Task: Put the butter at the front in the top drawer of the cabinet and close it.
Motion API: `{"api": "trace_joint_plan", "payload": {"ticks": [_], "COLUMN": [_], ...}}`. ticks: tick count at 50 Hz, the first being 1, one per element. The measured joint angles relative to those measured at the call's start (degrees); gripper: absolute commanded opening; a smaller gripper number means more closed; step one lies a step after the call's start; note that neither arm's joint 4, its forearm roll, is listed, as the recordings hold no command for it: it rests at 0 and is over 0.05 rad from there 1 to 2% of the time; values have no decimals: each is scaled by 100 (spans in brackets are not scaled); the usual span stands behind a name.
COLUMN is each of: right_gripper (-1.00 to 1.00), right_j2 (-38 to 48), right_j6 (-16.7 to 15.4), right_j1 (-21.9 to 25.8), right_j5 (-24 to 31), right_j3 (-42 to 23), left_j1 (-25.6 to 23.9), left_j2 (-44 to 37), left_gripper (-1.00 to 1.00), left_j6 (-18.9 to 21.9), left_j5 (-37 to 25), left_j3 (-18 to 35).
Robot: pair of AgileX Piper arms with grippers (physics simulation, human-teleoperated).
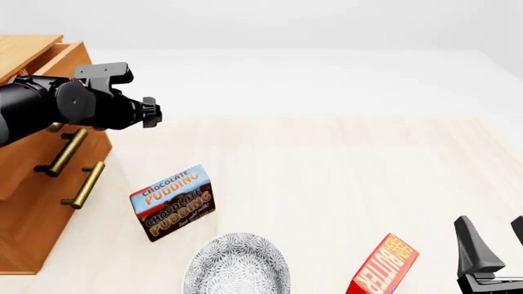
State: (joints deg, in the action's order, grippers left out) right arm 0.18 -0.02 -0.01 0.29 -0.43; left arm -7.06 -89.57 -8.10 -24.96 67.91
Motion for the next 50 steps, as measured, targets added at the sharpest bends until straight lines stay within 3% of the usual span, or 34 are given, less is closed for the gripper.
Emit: {"api": "trace_joint_plan", "payload": {"ticks": [50], "right_gripper": [100], "right_j2": [0], "right_j6": [0], "right_j1": [0], "right_j5": [0], "right_j3": [0], "left_j1": [791], "left_j2": [486], "left_gripper": [100], "left_j6": [-188], "left_j5": [328], "left_j3": [-586]}}
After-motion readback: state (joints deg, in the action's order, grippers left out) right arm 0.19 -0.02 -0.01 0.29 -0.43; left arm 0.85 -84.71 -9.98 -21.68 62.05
